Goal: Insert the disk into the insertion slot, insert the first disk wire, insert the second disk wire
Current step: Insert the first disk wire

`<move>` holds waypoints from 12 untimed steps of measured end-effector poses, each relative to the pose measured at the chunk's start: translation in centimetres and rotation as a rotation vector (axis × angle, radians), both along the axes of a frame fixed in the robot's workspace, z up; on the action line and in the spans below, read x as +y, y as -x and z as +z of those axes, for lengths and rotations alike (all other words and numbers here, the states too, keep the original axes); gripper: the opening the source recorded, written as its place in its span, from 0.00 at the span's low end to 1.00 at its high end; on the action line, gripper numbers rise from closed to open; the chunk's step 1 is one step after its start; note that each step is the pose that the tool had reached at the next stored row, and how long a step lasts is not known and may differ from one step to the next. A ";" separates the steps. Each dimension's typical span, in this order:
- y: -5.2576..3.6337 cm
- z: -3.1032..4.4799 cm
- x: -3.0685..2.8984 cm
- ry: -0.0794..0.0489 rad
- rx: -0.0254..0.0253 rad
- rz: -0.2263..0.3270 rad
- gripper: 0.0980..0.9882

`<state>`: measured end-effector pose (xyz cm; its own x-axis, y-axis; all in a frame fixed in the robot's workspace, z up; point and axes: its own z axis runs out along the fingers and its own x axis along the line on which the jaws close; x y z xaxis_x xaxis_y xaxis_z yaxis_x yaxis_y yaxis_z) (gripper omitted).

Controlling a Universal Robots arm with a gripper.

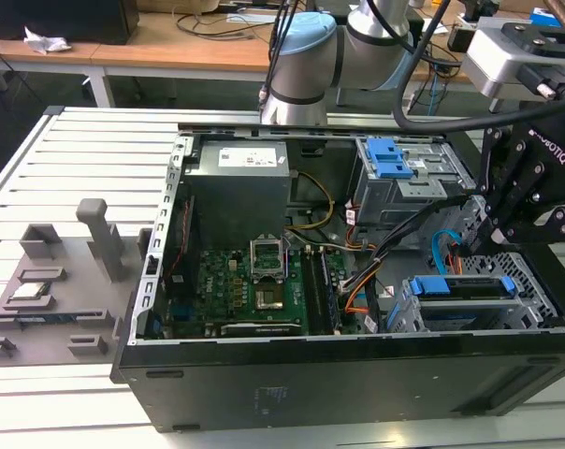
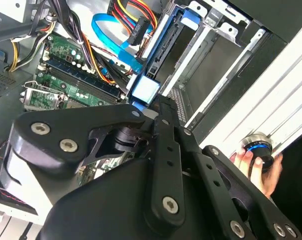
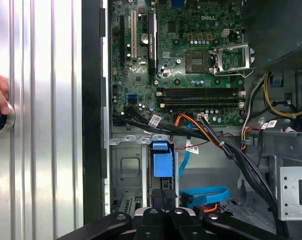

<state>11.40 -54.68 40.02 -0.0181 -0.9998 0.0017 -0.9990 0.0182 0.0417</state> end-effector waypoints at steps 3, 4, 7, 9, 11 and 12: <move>-0.03 -0.01 0.00 0.000 0.0000 0.000 0.01; -0.38 -0.13 0.01 0.000 0.0000 0.000 0.01; -1.16 -0.37 0.23 0.001 0.0003 0.000 0.01; -1.54 -0.52 0.60 0.002 0.0004 0.000 0.01; -1.88 -0.64 0.99 0.002 0.0006 0.000 0.01; -2.27 -0.77 1.37 0.004 0.0011 0.000 0.01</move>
<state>13.67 -53.31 39.26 -0.0181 -0.9998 0.0053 -0.9989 0.0183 0.0427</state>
